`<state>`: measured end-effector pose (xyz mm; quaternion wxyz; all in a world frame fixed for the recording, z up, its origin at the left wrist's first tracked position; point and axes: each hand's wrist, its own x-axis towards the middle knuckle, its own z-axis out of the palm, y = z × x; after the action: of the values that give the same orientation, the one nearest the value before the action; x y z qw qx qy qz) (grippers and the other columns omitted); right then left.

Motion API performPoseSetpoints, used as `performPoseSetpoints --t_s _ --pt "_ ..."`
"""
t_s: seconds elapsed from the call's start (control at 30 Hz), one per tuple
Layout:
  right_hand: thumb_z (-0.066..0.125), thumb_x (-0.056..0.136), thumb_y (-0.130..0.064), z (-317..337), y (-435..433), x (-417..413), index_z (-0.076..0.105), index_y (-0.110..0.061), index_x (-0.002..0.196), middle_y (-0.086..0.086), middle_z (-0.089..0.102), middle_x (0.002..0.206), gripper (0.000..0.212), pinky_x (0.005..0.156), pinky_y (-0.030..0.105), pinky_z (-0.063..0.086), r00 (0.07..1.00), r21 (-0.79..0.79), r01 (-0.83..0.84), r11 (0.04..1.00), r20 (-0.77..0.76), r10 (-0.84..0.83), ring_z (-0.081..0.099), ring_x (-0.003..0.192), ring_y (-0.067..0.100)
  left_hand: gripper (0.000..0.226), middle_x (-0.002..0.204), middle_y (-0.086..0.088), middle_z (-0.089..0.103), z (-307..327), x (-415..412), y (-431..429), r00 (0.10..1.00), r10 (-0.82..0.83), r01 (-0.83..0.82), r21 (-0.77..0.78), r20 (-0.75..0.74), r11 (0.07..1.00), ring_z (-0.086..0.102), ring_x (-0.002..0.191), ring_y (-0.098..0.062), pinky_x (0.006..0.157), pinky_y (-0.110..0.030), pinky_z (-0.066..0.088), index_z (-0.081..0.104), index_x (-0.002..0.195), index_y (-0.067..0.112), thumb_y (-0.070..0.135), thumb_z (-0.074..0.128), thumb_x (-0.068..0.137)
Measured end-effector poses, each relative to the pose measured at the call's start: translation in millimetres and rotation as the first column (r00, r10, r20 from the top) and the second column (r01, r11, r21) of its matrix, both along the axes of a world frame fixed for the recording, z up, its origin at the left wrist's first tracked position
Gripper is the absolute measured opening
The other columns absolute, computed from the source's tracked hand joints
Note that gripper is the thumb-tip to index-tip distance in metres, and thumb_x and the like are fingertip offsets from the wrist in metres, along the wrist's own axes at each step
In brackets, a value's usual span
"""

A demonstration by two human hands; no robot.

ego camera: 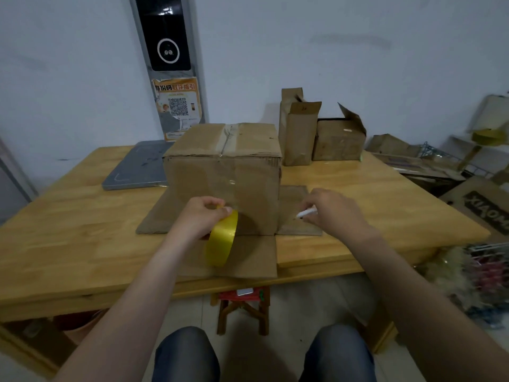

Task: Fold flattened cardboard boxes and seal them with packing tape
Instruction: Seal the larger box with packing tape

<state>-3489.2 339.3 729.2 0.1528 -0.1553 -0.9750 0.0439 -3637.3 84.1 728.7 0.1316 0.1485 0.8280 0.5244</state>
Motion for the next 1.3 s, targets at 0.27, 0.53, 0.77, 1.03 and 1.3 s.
performPoseSetpoints --t_s 0.27,0.53,0.77,1.03,1.3 --pt "0.066 0.098 -0.033 -27.1 24.8 -28.8 0.068 -0.026 0.12 0.003 0.059 0.124 0.024 0.087 0.048 0.053 0.982 -0.09 0.127 0.988 0.149 -0.112 0.053 0.118 0.03 0.025 0.107 0.0 0.066 -1.3 -2.2 5.0 0.999 0.004 -0.006 -0.042 -0.042 0.999 0.06 0.08 -0.012 0.06 -0.026 0.045 0.072 0.116 0.026 0.037 0.073 0.093" --pt "0.065 0.097 -0.026 -14.8 20.7 -33.3 0.046 -0.025 0.149 0.0 0.046 0.147 0.055 0.09 0.045 0.05 0.994 -0.083 0.09 0.992 -0.047 -0.094 0.045 0.13 0.031 0.024 0.116 0.0 0.07 -3.1 -8.6 0.7 1.0 0.008 -0.008 0.004 -0.03 1.0 0.063 0.094 -0.017 0.08 -0.033 0.05 0.076 0.111 0.025 0.037 0.075 0.09" --pt "0.066 0.093 -0.026 32.6 -15.6 -25.4 0.045 -0.027 0.15 -0.002 0.041 0.151 0.061 0.097 0.042 0.048 0.977 -0.007 -0.004 1.0 -0.215 0.002 0.042 0.133 0.028 0.025 0.113 -0.001 0.066 5.8 1.0 -8.8 0.998 -0.022 0.023 0.006 -0.064 1.0 0.06 0.082 -0.009 0.065 -0.026 0.048 0.074 0.116 0.023 0.032 0.075 0.093" --pt "0.062 0.094 -0.052 84.3 -81.9 -54.6 0.041 -0.036 0.15 -0.006 0.041 0.155 0.063 0.116 0.045 0.035 0.937 0.153 -0.238 0.959 -0.224 0.268 0.032 0.142 0.021 0.023 0.097 -0.001 0.069 19.7 -5.3 -52.8 0.993 -0.013 0.014 0.005 -0.115 1.0 0.066 0.084 -0.02 0.061 -0.032 0.053 0.076 0.106 0.035 0.027 0.082 0.086" --pt "0.016 0.1 -0.07 77.0 -87.4 -137.4 0.051 -0.042 0.141 -0.008 0.056 0.143 0.06 0.109 0.052 0.037 0.973 0.209 -0.129 0.969 -0.164 0.164 0.049 0.13 0.028 0.021 0.094 0.001 0.073 20.8 -20.8 -64.6 0.992 0.038 -0.041 -0.02 -0.117 0.999 0.069 0.086 -0.022 0.075 -0.045 0.059 0.075 0.104 0.042 0.035 0.082 0.085"
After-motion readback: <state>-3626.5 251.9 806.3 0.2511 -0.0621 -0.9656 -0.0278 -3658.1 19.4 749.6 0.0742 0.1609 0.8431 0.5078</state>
